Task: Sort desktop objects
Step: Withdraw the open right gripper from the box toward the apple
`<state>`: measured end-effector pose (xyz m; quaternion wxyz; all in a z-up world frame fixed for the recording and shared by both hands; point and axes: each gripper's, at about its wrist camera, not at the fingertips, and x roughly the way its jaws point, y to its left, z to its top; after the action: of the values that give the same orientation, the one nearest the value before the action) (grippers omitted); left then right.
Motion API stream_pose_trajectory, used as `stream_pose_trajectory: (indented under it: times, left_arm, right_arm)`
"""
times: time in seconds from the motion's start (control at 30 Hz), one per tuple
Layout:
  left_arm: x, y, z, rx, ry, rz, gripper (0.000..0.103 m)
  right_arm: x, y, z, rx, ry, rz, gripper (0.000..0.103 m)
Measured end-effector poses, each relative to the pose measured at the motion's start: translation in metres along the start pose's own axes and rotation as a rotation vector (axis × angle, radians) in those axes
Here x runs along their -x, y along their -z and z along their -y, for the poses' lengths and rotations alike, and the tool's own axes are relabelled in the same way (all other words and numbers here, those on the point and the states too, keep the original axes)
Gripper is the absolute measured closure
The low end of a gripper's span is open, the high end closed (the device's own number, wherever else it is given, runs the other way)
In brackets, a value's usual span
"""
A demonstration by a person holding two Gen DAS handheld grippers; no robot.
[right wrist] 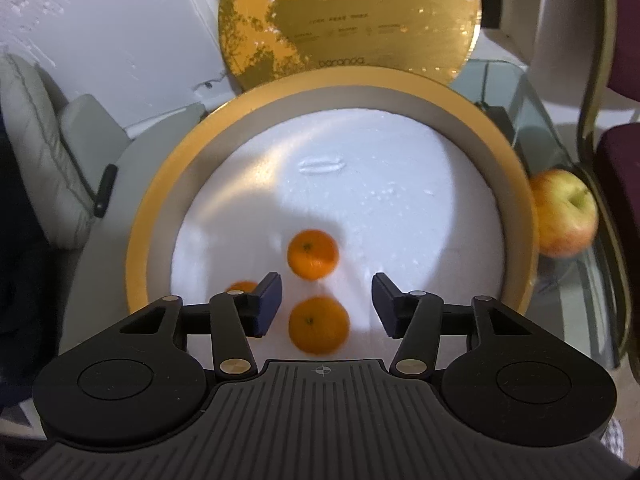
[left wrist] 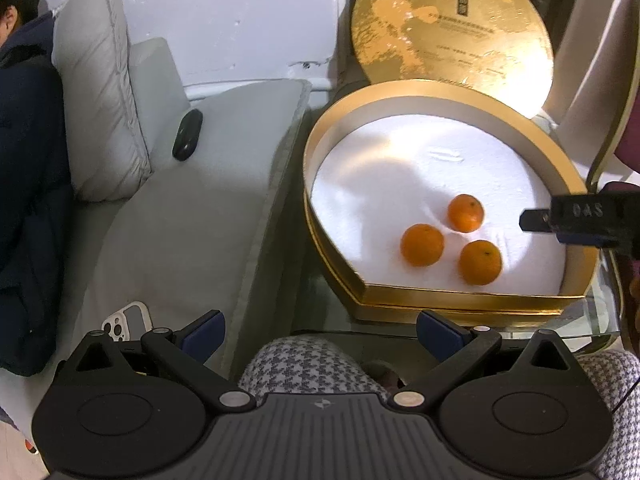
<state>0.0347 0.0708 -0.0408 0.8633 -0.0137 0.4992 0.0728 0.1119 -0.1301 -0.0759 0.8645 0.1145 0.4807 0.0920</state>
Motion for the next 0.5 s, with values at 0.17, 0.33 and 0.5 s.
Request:
stream_pose_trajectory:
  times: [0.17, 0.33, 0.5]
  left_arm:
    - [0.011, 0.005, 0.011, -0.027, 0.007, 0.021, 0.001]
    - [0.021, 0.01, 0.021, -0.053, 0.006, 0.036, 0.001]
    - [0.027, 0.013, 0.031, -0.079, 0.007, 0.05, 0.001]
  right_arm:
    - [0.026, 0.018, 0.009, -0.009, -0.018, 0.012, 0.045]
    - [0.049, 0.036, 0.017, -0.021, -0.045, 0.023, 0.041]
    - [0.068, 0.05, 0.025, -0.039, -0.06, 0.029, 0.038]
